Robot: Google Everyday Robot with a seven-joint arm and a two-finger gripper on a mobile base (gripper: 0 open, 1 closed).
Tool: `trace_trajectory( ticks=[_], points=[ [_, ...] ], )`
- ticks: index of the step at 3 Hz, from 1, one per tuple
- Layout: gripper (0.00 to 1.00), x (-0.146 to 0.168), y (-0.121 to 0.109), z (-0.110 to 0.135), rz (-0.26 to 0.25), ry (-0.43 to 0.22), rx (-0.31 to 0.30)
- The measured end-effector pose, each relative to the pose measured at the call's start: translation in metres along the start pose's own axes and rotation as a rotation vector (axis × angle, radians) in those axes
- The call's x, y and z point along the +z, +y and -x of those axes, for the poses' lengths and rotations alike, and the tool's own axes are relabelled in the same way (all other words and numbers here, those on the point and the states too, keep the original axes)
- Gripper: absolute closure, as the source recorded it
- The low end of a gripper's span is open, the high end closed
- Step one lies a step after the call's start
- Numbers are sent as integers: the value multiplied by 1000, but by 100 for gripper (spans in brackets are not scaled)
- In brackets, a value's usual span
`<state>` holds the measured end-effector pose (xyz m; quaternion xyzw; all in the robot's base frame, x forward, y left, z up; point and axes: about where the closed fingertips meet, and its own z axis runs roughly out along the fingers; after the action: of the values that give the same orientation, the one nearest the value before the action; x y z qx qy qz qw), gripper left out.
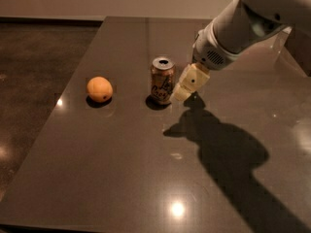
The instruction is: Knock orange can over
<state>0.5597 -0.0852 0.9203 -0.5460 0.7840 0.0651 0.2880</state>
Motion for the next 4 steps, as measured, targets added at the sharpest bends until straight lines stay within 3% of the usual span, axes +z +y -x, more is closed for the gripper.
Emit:
trace_trajectory(
  ticks=[2, 3, 4],
  points=[
    [0, 39, -2, 34, 49, -61, 57],
    [15, 45, 5, 49, 70, -99, 50],
    [39, 45, 12, 57, 99, -127, 40]
  ],
)
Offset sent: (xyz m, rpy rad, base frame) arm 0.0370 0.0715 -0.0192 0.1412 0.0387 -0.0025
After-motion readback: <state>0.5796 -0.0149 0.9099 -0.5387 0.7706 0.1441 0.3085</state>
